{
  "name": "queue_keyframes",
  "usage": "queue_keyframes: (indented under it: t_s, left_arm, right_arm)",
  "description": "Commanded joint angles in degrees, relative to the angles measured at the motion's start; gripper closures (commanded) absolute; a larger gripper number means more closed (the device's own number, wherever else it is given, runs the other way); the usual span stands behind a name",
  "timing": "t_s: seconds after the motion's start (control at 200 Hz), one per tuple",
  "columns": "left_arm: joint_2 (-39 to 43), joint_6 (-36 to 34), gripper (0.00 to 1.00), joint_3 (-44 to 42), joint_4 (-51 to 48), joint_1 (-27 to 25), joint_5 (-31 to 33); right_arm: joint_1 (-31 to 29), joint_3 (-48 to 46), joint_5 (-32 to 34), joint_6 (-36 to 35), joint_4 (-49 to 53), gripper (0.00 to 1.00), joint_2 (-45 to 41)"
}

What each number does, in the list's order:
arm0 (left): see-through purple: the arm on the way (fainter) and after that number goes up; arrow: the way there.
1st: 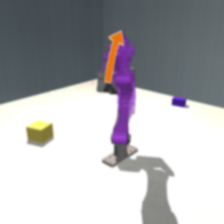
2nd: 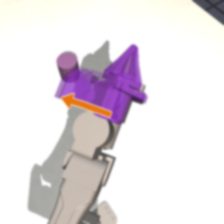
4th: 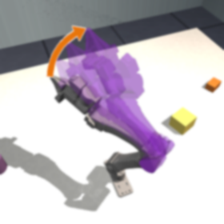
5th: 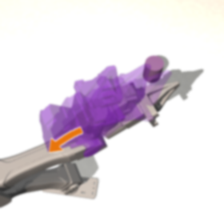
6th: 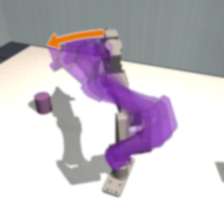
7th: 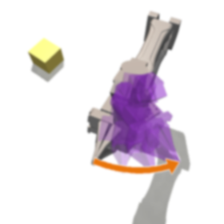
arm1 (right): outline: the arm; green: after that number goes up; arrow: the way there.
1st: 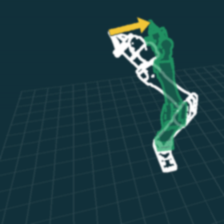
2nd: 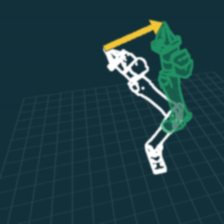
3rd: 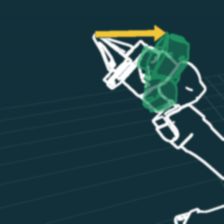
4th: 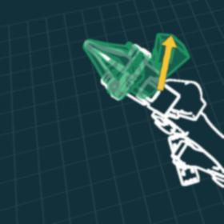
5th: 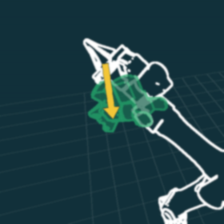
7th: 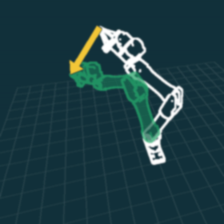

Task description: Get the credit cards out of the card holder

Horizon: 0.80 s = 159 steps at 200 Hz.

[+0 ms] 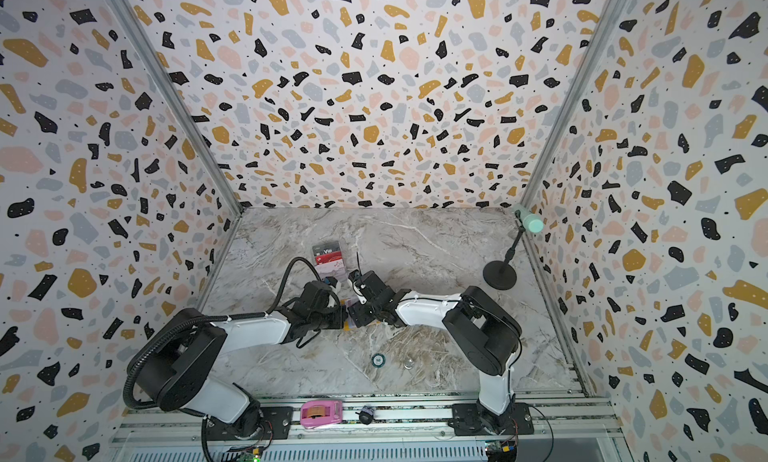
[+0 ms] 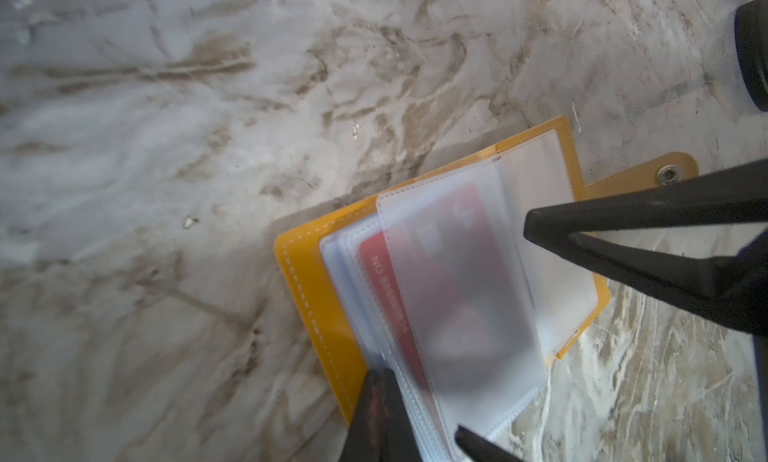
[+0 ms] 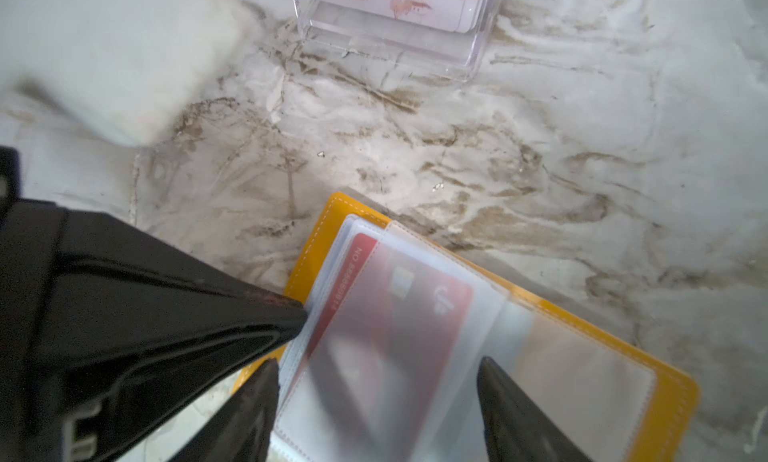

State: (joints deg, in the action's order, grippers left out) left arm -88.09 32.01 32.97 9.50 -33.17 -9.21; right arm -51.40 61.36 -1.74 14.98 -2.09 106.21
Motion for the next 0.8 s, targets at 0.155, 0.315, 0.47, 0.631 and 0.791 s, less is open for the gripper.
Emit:
queue_keyframes:
  t_s: [0.155, 0.315, 0.47, 0.631, 0.791]
  left_arm:
    - [-0.41, 1.03, 1.0, -2.21, -2.02, -0.23, -1.71]
    - [-0.44, 1.13, 1.0, -2.44, -1.86, -0.23, -1.87]
    - [-0.55, 1.04, 1.0, -2.65, -1.77, -0.22, -1.68]
    - [-0.81, 1.1, 1.0, -2.79, -1.57, -0.23, -1.51]
    - [-0.52, 1.04, 1.0, -2.82, -1.78, -0.23, -1.26]
  right_arm:
    - [-0.27, 1.82, 2.87, 1.07, 0.36, 0.24, 2.08]
    - [-0.28, 1.92, 3.54, 1.9, 1.0, 0.25, 2.99]
    - [-0.11, 0.99, 5.75, 2.91, 1.16, 0.32, 1.95]
    - [0.67, 0.11, 7.15, 3.43, 1.6, 0.37, 0.56]
    - [1.21, -0.23, 10.96, 4.03, 3.5, 0.39, -0.45]
